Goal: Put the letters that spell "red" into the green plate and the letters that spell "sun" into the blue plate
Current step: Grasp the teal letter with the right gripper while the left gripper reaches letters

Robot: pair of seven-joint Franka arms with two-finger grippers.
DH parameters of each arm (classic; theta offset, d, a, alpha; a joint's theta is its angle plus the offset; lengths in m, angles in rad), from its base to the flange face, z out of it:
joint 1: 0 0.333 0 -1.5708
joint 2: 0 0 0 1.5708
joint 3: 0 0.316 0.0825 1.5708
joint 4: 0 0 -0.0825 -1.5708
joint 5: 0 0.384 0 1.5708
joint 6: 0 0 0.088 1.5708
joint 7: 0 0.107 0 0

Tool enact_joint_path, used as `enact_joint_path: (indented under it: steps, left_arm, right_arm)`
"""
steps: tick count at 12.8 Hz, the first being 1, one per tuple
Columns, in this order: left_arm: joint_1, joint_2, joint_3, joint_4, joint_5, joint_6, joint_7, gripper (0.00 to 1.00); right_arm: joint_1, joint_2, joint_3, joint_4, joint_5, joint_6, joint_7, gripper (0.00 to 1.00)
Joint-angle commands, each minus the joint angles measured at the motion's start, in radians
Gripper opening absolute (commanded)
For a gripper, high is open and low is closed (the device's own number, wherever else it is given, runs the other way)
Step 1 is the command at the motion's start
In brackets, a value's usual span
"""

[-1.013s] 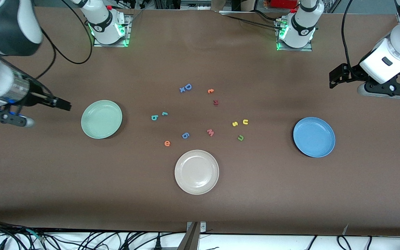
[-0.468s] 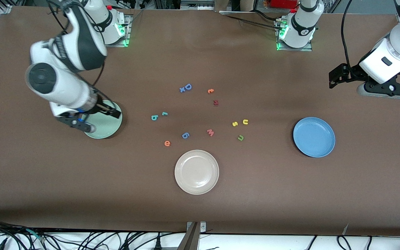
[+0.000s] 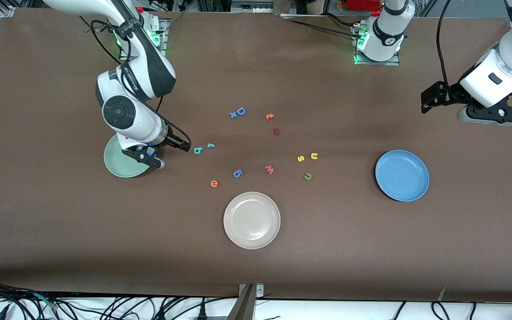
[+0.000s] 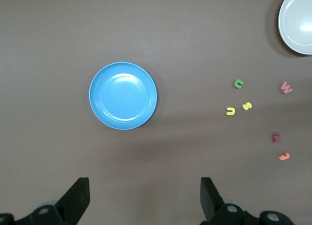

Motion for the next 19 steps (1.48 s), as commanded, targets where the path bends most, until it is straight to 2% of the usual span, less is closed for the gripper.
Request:
enact_joint_path:
  steps: [1, 3, 6, 8, 10, 14, 15, 16, 19]
  left_arm:
    - [-0.009, 0.027, 0.001, 0.008, -0.025, -0.002, 0.009, 1.0]
    - [-0.012, 0.066, 0.001, 0.024, -0.028, -0.002, 0.002, 1.0]
    - [-0.049, 0.15, -0.001, 0.025, -0.029, 0.008, -0.001, 1.0]
    - [-0.087, 0.192, -0.001, 0.013, -0.036, 0.073, -0.004, 1.0]
    - [-0.135, 0.245, -0.001, 0.013, -0.066, 0.134, -0.036, 1.0]
    - [-0.236, 0.415, -0.002, 0.002, -0.105, 0.318, -0.177, 1.0]
    - [-0.257, 0.443, -0.002, -0.002, -0.102, 0.335, -0.202, 1.0]
    - [-0.265, 0.462, -0.002, -0.019, -0.102, 0.363, -0.204, 1.0]
    - [-0.271, 0.459, -0.019, -0.155, -0.106, 0.519, -0.208, 1.0]
  right_arm:
    - [-0.007, 0.014, 0.034, -0.079, 0.005, 0.098, 0.029, 0.99]
    - [-0.005, 0.074, 0.067, -0.079, 0.006, 0.174, 0.063, 0.99]
    - [-0.005, 0.116, 0.069, -0.079, 0.006, 0.225, 0.069, 0.98]
    - [-0.005, 0.142, 0.068, -0.085, 0.004, 0.266, 0.066, 0.98]
    - [-0.004, 0.179, 0.068, -0.099, 0.001, 0.371, 0.066, 0.98]
    - [-0.001, 0.197, 0.064, -0.102, -0.007, 0.39, 0.065, 0.98]
    - [-0.001, 0.197, 0.064, -0.102, -0.007, 0.388, 0.063, 0.92]
    - [-0.001, 0.197, 0.064, -0.109, -0.008, 0.388, 0.063, 0.89]
    - [-0.001, 0.197, 0.048, -0.116, -0.031, 0.386, 0.054, 0.88]
